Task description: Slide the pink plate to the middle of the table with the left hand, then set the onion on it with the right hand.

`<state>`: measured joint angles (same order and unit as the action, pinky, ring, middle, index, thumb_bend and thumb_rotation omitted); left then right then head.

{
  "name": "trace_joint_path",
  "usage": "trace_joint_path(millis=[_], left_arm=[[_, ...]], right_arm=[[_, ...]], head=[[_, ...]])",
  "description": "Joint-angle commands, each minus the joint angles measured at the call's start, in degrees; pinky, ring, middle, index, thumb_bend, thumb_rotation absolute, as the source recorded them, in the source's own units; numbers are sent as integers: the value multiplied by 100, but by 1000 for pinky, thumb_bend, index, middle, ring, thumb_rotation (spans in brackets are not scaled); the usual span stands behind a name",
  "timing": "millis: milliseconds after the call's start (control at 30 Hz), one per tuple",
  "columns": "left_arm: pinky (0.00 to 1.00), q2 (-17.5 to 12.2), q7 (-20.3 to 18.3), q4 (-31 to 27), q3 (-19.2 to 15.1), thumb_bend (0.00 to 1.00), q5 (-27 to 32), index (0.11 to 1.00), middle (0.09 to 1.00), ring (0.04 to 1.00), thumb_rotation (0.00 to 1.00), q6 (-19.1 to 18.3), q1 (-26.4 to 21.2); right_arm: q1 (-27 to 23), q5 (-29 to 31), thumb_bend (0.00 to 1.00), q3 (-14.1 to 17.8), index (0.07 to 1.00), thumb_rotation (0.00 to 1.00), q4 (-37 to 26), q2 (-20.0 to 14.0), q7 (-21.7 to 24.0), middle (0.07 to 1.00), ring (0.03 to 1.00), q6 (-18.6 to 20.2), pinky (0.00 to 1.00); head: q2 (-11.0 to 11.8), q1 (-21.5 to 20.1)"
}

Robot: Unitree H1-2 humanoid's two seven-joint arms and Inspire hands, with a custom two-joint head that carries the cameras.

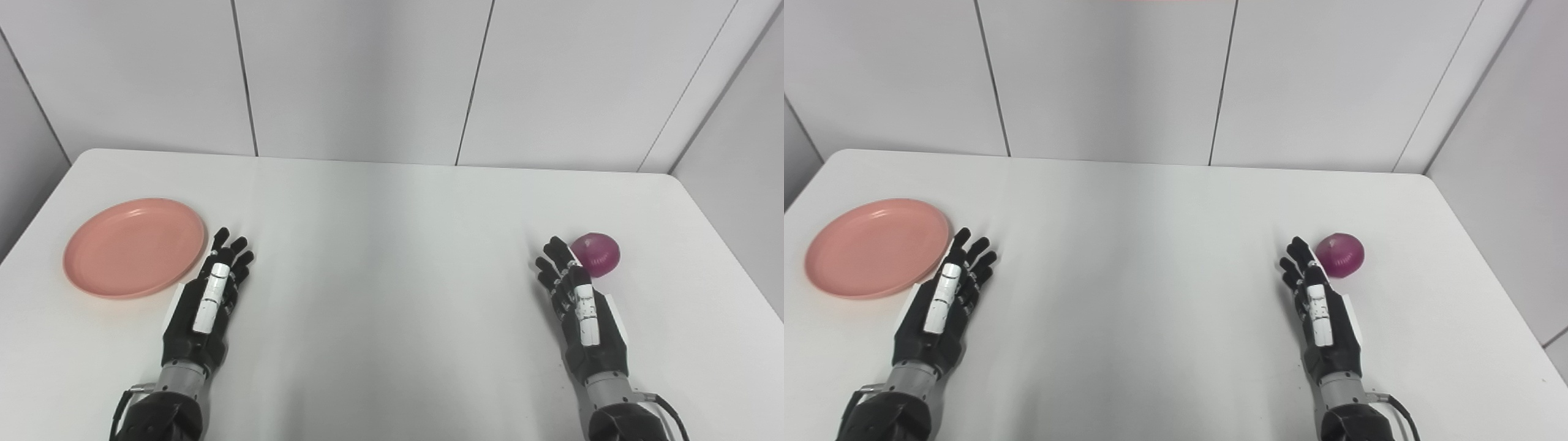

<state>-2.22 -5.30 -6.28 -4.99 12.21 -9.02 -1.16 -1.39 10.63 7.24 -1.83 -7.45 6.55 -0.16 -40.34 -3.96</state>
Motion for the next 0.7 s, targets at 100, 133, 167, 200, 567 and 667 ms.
trace_joint_path(millis=[100,133,167,200,567,667], left_arm=[[1000,-45,15,-83,-28,699,29,1000,957,943,785,6,-146],[1000,-56,8,-75,-20,699,14,1000,957,944,784,12,-148],[1000,-65,2,-70,-14,699,2,1000,959,947,793,15,-149],[1000,-65,7,-75,-14,700,-1,1000,960,948,798,8,-151],[1000,-48,19,-119,-15,678,8,1000,956,946,800,-1,-133],[1000,-45,15,-124,-14,678,20,1000,960,948,802,-14,-131]], right_arm=[[31,47,877,-37,945,921,126,65,24,947,930,-125,954],[28,46,876,-38,946,922,132,62,28,947,931,-128,957],[26,46,878,-39,947,922,135,60,30,947,931,-129,958],[28,49,881,-38,948,921,130,61,27,947,931,-118,959],[43,48,882,-32,946,923,85,68,11,946,927,-104,953],[45,44,886,-33,946,922,75,67,7,946,927,-84,952]], head=[[8,-6],[8,-6],[8,-6],[8,-6],[-10,5],[-10,5]])
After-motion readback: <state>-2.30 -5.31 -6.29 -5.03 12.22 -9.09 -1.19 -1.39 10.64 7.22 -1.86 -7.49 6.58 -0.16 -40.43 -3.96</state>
